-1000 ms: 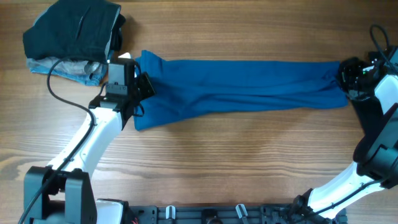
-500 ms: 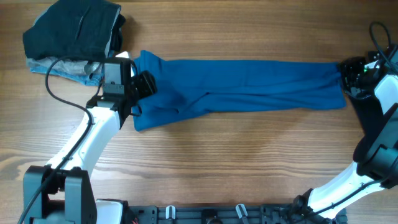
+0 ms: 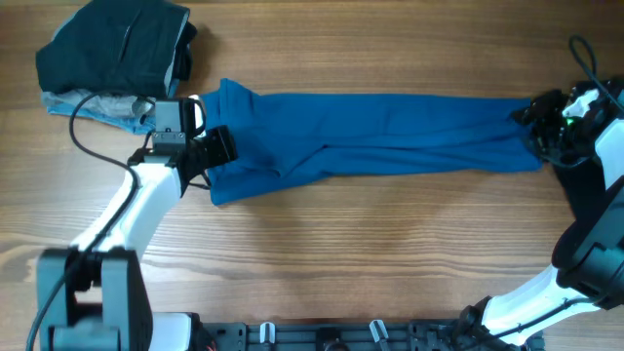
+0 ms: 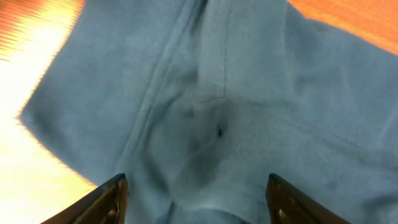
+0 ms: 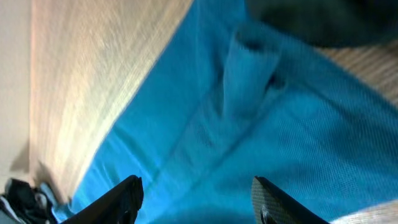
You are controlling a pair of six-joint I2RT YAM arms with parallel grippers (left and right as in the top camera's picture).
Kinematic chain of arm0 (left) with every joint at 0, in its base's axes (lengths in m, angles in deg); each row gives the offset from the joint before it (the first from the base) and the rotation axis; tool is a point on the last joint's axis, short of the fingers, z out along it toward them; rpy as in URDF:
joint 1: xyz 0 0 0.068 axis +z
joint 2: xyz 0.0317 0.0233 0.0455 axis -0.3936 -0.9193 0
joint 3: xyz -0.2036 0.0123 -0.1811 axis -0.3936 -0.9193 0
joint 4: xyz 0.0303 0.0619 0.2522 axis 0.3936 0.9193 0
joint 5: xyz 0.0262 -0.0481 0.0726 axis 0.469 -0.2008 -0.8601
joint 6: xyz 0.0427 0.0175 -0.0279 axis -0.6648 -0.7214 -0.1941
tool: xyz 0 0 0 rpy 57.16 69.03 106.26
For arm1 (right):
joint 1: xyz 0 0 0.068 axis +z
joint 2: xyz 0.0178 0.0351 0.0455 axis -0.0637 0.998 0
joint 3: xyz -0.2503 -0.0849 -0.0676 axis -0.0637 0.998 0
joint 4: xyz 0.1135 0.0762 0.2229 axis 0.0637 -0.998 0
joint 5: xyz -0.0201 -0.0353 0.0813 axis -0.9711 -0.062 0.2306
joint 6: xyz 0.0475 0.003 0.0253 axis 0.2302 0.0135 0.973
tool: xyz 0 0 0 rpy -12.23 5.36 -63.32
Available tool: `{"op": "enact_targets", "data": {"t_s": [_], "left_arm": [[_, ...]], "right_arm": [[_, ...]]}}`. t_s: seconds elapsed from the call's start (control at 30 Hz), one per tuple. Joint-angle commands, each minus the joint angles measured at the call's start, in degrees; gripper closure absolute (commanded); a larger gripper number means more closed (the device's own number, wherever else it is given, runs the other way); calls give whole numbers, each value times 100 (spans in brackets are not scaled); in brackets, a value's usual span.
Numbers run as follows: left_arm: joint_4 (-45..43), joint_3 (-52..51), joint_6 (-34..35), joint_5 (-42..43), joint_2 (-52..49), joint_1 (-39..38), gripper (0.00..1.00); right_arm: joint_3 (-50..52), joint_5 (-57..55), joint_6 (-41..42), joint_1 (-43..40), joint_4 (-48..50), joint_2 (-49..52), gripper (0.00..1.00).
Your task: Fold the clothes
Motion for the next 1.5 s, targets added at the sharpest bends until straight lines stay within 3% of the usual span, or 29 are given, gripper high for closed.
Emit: {"op": "enact_targets", "data": {"t_s": [0.0, 0.07, 0.1, 0.2, 0.23, 0.27, 0.57, 1.47], "left_arm": [[-293, 7, -131, 789, -516, 20, 31], [-444, 7, -131, 918, -647, 17, 34], [-470, 7, -129, 944, -675, 20, 41], [-555, 22, -129, 1119, -645, 20, 84], [-538, 63, -105, 1137, -616, 20, 94], [-514, 114, -87, 1141, -577, 20, 96], [-61, 957, -85, 1403, -179, -33, 96], [-1709, 1045, 219, 1504, -238, -660, 96]], "right_arm": [[-22, 146, -428, -9, -186, -127, 39], [-22, 142, -428, -9, -249, -127, 39], [-22, 140, -426, -9, -273, -127, 39], [-22, 138, -442, -2, -339, -127, 39], [-22, 138, -444, -2, -354, -127, 39], [-22, 138, -446, -2, -358, -127, 39], [-22, 136, -562, -4, -374, -127, 39], [-22, 136, -551, -4, -352, -127, 38]]}}
